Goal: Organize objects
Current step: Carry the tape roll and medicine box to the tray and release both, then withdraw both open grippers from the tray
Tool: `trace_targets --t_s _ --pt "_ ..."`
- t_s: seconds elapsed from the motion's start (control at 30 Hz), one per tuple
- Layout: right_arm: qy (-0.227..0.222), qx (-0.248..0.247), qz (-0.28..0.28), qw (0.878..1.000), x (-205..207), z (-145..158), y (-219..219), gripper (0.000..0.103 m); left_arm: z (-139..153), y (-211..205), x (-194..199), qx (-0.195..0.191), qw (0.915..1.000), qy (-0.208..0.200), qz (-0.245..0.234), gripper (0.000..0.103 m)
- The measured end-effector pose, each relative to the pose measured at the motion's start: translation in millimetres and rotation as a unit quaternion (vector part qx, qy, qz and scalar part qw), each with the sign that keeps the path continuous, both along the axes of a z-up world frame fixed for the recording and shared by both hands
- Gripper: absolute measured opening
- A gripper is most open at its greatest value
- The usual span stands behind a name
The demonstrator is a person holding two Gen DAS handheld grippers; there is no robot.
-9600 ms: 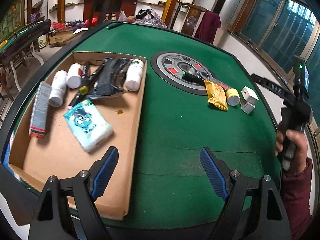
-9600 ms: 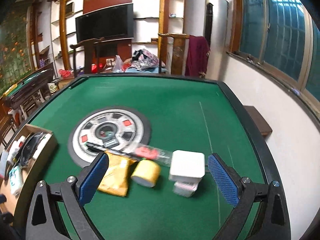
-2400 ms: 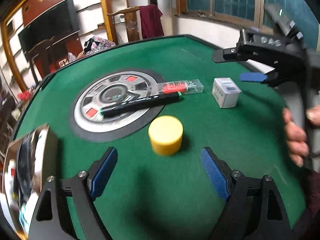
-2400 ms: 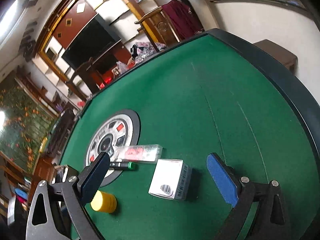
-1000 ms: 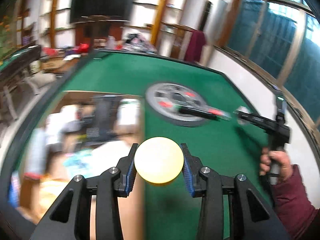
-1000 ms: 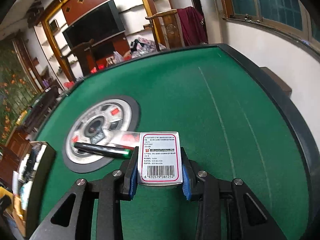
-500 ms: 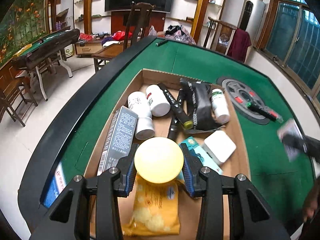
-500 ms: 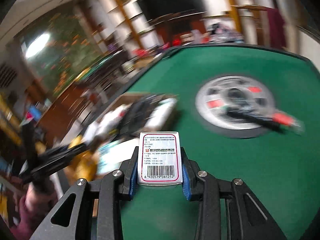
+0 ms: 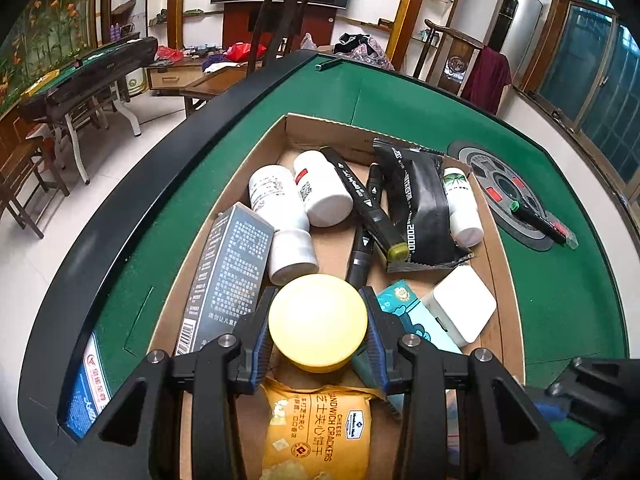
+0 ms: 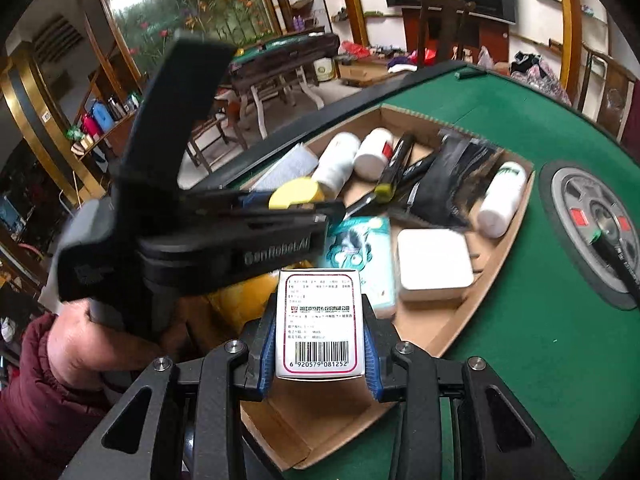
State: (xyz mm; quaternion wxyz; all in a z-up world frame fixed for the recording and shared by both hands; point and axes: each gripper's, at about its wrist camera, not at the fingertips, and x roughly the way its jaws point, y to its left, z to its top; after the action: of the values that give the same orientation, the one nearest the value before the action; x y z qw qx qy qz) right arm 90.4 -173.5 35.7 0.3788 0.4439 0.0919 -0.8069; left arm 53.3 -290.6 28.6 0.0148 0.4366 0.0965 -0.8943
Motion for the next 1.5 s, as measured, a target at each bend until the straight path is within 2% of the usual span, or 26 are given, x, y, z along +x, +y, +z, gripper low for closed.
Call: trace_targets --t_s 0.3,0.37,0.43,0.57,0.63,0.73,1.03,1.27,1.5 --pt "0.025 0.049 0.016 0.998 11 -14 -15 0.039 4 -1 -3 0.009 0.9999 0.006 0.000 0.039" --pt "0.023 0.051 0.018 0.998 10 -16 -16 0.039 6 -2 -2 0.011 0.9999 0.008 0.002 0.042" --pt "0.025 0.053 0.018 0.998 9 -18 -16 0.040 9 -3 -1 0.021 0.9997 0.012 0.003 0.052" --pt "0.032 0.061 0.019 0.997 10 -19 -17 0.041 16 -2 2 0.034 0.9991 0.023 0.005 0.063" --pt "0.037 0.062 0.018 0.997 11 -19 -16 0.050 24 -1 7 0.035 0.9987 0.036 0.008 0.073" --pt "0.047 0.056 0.022 0.997 13 -15 -11 0.068 35 0 13 0.045 0.9977 0.051 0.008 0.079" --pt "0.093 0.035 -0.021 0.995 8 12 19 0.084 64 2 38 0.061 0.9943 0.086 0.016 0.084" --pt "0.101 0.030 -0.072 0.992 2 19 58 0.086 78 19 53 0.065 0.9929 0.100 0.003 0.087" --pt "0.106 0.020 -0.107 0.988 1 26 93 0.087 81 46 52 0.059 0.9937 0.094 -0.017 0.087"
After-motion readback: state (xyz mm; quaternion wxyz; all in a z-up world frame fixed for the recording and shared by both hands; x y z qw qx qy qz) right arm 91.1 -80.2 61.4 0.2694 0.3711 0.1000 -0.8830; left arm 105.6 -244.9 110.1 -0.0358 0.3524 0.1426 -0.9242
